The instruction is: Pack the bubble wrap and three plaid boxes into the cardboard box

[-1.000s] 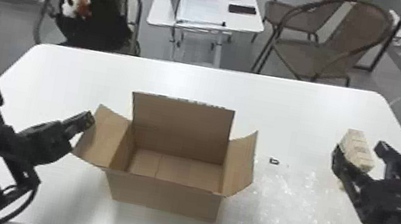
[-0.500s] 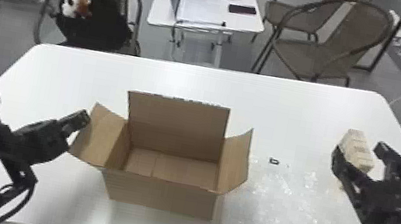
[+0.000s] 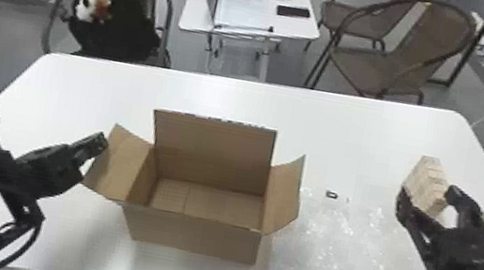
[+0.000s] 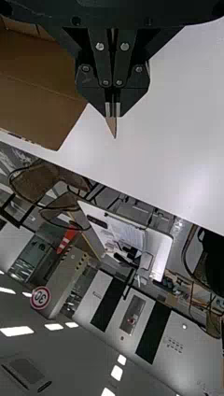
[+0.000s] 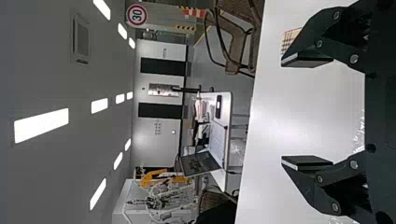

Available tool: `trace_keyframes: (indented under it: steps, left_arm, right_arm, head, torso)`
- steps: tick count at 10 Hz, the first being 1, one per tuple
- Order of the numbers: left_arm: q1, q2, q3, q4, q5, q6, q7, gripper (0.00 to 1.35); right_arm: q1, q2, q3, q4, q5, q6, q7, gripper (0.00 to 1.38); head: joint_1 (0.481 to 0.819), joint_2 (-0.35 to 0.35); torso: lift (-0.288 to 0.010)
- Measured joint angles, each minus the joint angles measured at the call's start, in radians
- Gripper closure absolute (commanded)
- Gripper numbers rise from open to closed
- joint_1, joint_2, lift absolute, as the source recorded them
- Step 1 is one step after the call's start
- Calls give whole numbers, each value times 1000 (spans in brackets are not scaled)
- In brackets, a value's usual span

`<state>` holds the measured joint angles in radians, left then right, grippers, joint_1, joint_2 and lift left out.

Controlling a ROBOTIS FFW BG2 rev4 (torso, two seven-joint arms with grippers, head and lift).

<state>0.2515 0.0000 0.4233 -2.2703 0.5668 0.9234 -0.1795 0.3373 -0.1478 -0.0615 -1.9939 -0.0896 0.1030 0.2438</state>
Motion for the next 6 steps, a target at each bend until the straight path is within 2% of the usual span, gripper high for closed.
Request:
trace_keyframes:
  steps: [1, 2, 3, 5, 6]
  left_arm:
    - [0, 0, 0, 0, -1, 0, -1, 1208]
    - [0, 0, -1, 0, -3, -1, -2, 1208]
    - [0, 0, -3, 0, -5, -2, -2, 1208]
    - [-1, 0, -6, 0, -11, -2, -2, 1208]
    - [-3, 0, -8, 0, -14, -3, -2, 1208]
  right_arm:
    - [2, -7, 7, 0, -9, 40, 0, 519]
    - [1, -16, 17, -30, -15, 140, -2, 515]
    - [-15, -26, 29, -90, -19, 323, -2, 515]
    - [-82, -62, 69, -238, -22, 733, -26, 515]
    - [-94, -81, 79, -312, -80, 900, -160, 515]
  head:
    - [695, 76]
    - [695, 81]
    - [695, 89]
    - [695, 108]
    - [695, 97]
  torso:
    - [-148]
    - [-148]
    - [-148]
    - [-148]
    - [-148]
